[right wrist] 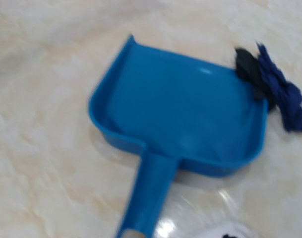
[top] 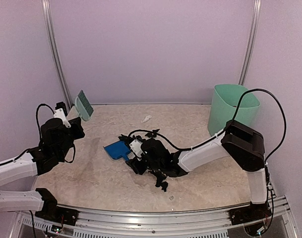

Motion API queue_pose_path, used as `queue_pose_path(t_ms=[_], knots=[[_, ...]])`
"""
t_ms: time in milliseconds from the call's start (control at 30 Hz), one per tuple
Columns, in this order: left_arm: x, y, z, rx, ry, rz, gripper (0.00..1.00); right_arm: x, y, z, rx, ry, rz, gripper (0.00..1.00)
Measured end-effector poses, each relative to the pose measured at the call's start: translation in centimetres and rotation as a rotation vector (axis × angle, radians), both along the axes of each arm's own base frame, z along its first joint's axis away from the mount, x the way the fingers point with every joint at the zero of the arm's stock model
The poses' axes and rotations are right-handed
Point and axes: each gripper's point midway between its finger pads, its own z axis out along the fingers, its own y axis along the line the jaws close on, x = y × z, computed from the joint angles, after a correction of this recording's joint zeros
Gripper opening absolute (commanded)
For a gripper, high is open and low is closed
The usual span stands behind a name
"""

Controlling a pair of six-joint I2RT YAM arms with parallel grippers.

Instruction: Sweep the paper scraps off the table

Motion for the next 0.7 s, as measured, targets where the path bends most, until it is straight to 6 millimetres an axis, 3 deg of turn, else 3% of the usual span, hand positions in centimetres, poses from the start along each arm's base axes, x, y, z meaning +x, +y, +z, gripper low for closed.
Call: queue_pose_path(t_ms=[233,567,700], knots=[[0.2,-0.1,-0.3,0.006,0.007,0.004,0.0,-0.8,1.4,0.3,0.058,-0.022,0.015,0.61],[0.3,-0.1,-0.6,0.01,0.012,0.004,0.0,0.8,1.9,-2.6,0.045,-0.028,-0.066,0.51],[0.4,-0.2,-0.7,0.013,0.017,0.004,0.0,1.2,2.3,-2.9,0.053,-0.031,-0.083,0.47]])
